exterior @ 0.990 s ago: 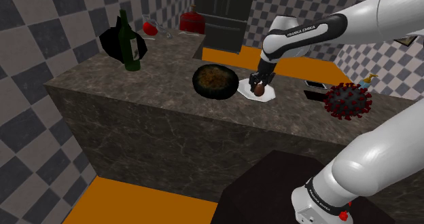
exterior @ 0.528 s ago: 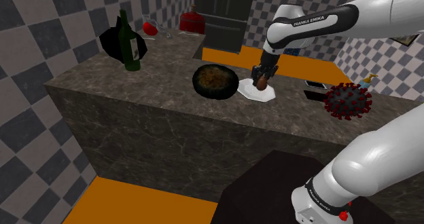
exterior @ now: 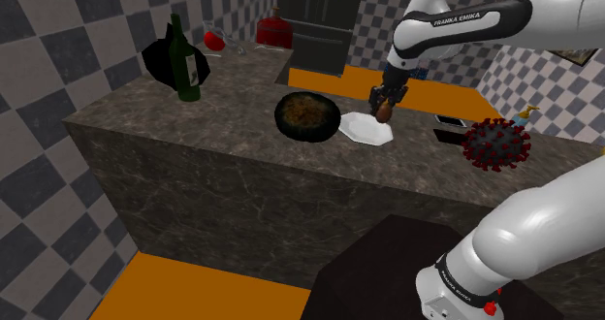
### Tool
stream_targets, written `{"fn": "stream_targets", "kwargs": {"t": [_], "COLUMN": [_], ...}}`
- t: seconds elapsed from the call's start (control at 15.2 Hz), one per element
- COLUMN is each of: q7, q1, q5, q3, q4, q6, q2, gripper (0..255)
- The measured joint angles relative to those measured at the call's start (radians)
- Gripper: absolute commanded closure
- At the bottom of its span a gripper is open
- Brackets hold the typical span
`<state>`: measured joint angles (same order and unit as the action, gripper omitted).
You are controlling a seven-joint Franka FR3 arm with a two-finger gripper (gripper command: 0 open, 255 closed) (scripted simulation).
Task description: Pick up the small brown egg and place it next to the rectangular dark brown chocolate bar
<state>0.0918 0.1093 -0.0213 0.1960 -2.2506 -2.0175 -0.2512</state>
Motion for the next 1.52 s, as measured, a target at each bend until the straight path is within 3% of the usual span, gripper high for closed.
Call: {"fn": "stream_targets", "kwargs": {"t": [0.66, 1.52], "q7": [0.208, 0.529], "q1": [0.110, 0.234], "q5": [-0.077, -0.148], "q3": [0.145, 0.378], "q4": [-0.095, -0.041], "q6": [0.018, 0.036], "q2": [-0.119, -0.100], "gripper": [255, 255]}}
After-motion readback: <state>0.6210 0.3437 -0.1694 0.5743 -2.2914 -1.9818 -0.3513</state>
